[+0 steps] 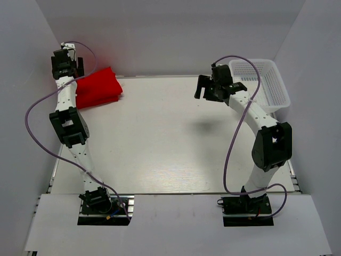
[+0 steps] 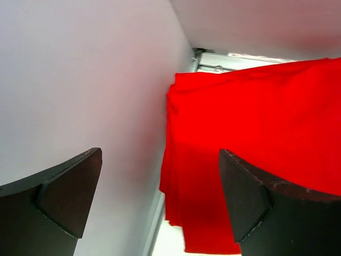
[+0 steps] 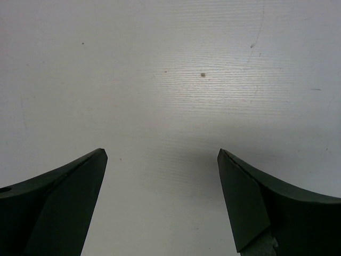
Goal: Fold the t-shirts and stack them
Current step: Put the neatly folded tshirt into the corner of the board with the left arm
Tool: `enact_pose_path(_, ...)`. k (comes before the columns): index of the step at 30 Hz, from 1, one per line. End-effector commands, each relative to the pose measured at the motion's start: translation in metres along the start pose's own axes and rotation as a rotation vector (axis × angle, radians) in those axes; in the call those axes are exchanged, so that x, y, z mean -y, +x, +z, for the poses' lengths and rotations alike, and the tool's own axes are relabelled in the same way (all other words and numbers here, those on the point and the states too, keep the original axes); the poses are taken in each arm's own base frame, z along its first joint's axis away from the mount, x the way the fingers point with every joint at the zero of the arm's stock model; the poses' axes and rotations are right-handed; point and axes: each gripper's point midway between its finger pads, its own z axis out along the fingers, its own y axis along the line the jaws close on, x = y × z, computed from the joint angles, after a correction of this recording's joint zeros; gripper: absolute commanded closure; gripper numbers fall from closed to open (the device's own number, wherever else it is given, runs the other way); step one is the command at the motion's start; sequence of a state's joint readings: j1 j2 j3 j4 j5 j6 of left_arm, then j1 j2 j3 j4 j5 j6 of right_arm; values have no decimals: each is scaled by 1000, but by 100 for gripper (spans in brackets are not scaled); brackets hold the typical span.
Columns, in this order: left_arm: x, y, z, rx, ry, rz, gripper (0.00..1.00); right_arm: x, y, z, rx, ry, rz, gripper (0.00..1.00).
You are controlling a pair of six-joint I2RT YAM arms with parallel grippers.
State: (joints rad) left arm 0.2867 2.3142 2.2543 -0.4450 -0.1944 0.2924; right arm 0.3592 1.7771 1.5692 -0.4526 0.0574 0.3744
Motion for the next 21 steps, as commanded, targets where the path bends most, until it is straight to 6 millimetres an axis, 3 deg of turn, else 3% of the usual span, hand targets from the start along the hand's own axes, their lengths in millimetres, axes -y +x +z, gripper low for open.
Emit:
enact_pose_path(1, 3, -60, -43, 133, 78, -52, 0, -6, -19, -21, 58, -9, -15, 10)
enact_pose_path(3, 25, -55, -52, 117, 170, -67, 0, -6, -14, -27, 59, -20, -15, 10)
enact_pose_path(4, 41, -66, -66, 142, 254, -85, 0, -6, -14, -28, 66, -24, -15, 10)
enact_pose_path(5, 50, -62, -72, 124, 298, -132, 0, -1, -3, -27, 42, -18, -15, 10)
enact_pose_path(7, 81, -61, -95, 89, 427, -159, 0, -2, -8, -39, 73, -22, -19, 10)
enact_pose_path(10, 120, -69, -140, 95, 550, -220, 0, 9, 6, -51, 84, -2, -25, 10)
enact_pose_path(11, 141, -42, -144, 25, 566, -257, 0, 15, 16, -49, 67, 11, -24, 10)
enact_pose_path(12, 162, -57, -179, 69, 603, -255, 0, 15, 19, -50, 67, 7, -29, 10)
enact_pose_path(13, 175, -51, -191, 61, 603, -269, 0, 18, 23, -56, 70, 9, -38, 10)
enact_pose_path(14, 197, -22, -197, 13, 626, -271, 0, 19, 29, -57, 55, 10, -43, 10)
enact_pose_path(15, 227, -15, -220, -14, 670, -291, 0, 25, 47, -55, 18, 26, -47, 10)
enact_pose_path(17, 245, 17, -250, -66, 672, -283, 0, 25, 49, -69, 40, 16, -35, 10)
enact_pose_path(18, 254, 27, -265, -76, 673, -269, 0, 29, 60, -72, 28, 9, -32, 10)
enact_pose_path(19, 278, 59, -285, -131, 668, -239, 0, 33, 73, -71, 13, 11, -34, 10)
enact_pose_path(20, 286, 69, -300, -138, 684, -222, 0, 31, 75, -78, 22, -5, -39, 10)
enact_pose_path(21, 283, 74, -314, -138, 656, -240, 0, 39, 96, -79, -7, 5, -36, 10)
